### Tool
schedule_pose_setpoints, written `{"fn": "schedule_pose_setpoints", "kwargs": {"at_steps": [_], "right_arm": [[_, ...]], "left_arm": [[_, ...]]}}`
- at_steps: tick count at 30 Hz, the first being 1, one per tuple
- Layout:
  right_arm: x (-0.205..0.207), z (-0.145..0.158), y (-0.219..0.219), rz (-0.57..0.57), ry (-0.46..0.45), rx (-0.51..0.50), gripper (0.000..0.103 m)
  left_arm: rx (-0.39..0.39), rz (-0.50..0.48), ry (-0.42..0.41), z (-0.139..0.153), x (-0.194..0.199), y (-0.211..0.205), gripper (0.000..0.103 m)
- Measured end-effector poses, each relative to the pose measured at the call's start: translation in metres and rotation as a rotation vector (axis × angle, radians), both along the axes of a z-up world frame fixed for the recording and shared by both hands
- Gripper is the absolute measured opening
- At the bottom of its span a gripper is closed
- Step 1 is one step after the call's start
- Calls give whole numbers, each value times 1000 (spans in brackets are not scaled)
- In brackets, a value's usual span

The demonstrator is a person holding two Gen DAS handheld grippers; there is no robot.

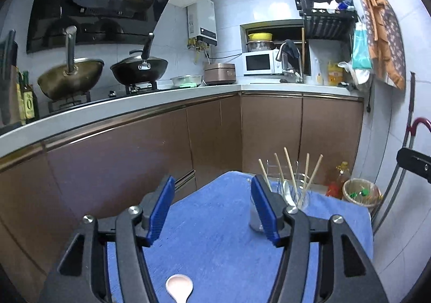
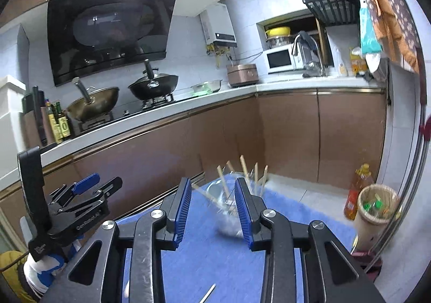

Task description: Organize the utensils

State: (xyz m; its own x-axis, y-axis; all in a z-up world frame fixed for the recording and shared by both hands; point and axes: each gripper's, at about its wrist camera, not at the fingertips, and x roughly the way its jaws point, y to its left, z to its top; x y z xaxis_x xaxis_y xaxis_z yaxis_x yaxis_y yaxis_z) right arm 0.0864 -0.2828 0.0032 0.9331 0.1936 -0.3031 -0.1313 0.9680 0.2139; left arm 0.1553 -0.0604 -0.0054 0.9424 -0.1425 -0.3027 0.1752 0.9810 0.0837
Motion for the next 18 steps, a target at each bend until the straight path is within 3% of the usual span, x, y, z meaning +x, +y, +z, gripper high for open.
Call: {"fn": "schedule_pose_setpoints", "kwargs": {"at_steps": [8, 18], "right_arm": [[-35, -5, 10, 15, 31, 20, 34], [-44, -17, 30, 41, 84, 22, 35]], "left_arm": [[41, -14, -8, -5, -46, 0, 59], [61, 0, 5, -13, -65, 20, 59]]}}
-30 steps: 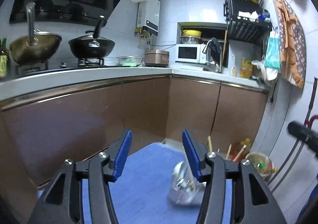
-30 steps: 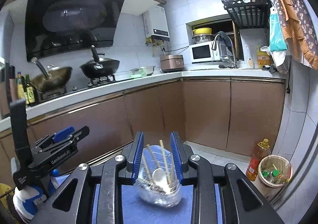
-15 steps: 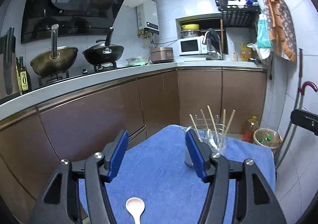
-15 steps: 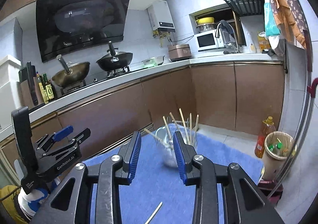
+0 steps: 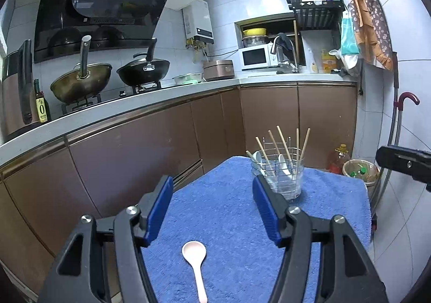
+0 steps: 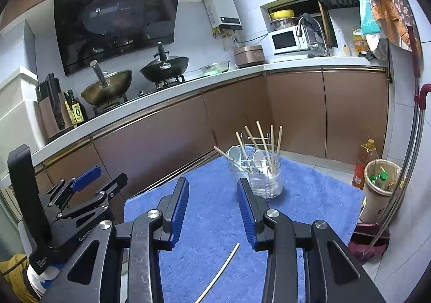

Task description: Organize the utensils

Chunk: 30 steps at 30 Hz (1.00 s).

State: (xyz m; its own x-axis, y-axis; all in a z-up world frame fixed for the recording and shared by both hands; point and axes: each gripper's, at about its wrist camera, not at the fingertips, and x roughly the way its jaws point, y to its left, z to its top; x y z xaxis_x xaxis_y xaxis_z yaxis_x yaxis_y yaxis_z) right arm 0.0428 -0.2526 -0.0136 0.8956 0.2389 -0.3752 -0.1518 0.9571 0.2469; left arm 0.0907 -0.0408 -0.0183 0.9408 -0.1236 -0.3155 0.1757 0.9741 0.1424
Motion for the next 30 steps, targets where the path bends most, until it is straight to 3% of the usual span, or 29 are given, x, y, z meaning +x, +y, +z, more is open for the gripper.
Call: {"fn": "schedule_pose_setpoints", "kwargs": {"at_steps": [9, 22, 25, 30], "right_arm": [[15, -20, 13, 7, 91, -29, 36], [57, -65, 19, 13, 266, -54, 36], [69, -79, 21, 18, 328, -53, 36], [96, -115, 21, 47, 497, -11, 36]], "left_arm": [[-13, 6, 44, -14, 8, 11, 59], [-27, -2, 189, -55, 50, 21, 59], [-46, -11, 249, -65, 62, 28, 59], [-130, -87, 453, -87, 96, 51, 59]]}}
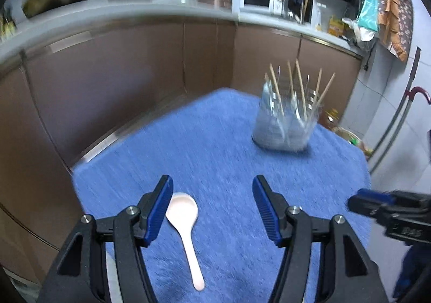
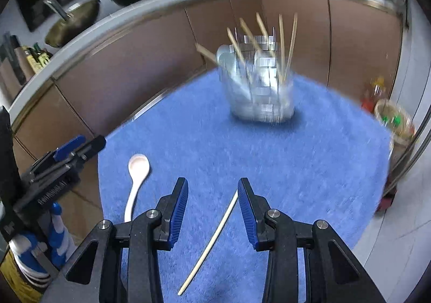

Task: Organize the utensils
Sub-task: 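Grasp the pinkish spoon handle with the left gripper while the right grasps the last chopstick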

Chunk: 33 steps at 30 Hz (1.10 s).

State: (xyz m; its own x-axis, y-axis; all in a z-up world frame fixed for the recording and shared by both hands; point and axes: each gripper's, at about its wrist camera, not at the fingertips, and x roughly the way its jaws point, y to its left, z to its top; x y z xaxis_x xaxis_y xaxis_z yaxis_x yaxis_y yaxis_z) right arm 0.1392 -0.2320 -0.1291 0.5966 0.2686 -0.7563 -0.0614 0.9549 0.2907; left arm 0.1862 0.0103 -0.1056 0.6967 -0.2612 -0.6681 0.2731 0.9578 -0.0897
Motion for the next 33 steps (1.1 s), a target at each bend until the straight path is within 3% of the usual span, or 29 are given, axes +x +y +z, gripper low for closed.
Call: {"fn": "schedule_pose_setpoints", "kwargs": {"at_steps": [2, 8, 14, 24, 33], "right_arm": [[11, -17, -1, 2, 68, 10, 36], [34, -59, 1, 19, 217, 31, 36], [46, -76, 3, 23, 269, 4, 36], [58, -84, -3, 24, 300, 11, 35], [72, -89, 6, 27, 322, 5, 33]], "left_arm": [[-26, -29, 108, -15, 15, 10, 59], [-42, -50, 311, -59, 45, 29, 59], [-66, -21, 424, -89, 63, 43, 59], [-133, 6, 465, -107, 90, 60, 57], [-187, -39, 489, -114, 102, 69, 30]]}}
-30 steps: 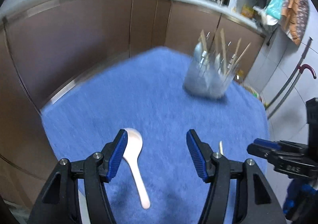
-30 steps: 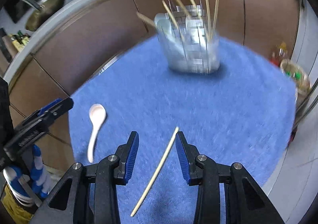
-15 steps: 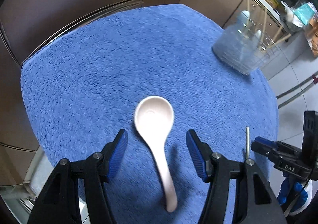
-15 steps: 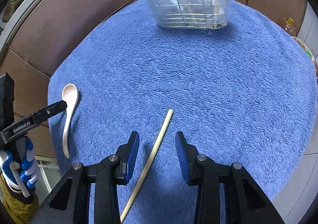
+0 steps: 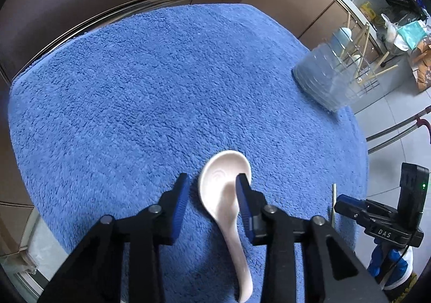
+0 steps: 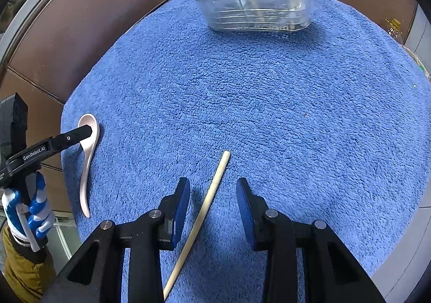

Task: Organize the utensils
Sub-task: 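Grasp the pinkish spoon handle with the left gripper while the right grasps the last chopstick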

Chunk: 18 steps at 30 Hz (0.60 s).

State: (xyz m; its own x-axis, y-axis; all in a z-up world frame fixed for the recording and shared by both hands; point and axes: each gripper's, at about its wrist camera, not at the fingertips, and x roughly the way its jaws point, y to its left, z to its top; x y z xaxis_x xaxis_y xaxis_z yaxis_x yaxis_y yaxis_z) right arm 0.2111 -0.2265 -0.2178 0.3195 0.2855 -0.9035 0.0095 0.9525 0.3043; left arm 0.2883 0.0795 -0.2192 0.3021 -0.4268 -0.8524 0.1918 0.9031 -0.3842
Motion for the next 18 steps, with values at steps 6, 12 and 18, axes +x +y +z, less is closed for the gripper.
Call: {"fn": "schedule_pose_setpoints", "kwargs": {"at_steps": [6, 12, 18], "right_arm": [[10, -4, 8, 11, 28, -9, 30], [24, -6, 17, 43, 80, -65, 21], [33, -6, 35, 77, 91, -157, 14]], "left_arm": [[-6, -20, 13, -1, 5, 2, 21], [18, -23, 39, -3, 12, -2, 13], [59, -38, 2, 1, 9, -15, 8]]}}
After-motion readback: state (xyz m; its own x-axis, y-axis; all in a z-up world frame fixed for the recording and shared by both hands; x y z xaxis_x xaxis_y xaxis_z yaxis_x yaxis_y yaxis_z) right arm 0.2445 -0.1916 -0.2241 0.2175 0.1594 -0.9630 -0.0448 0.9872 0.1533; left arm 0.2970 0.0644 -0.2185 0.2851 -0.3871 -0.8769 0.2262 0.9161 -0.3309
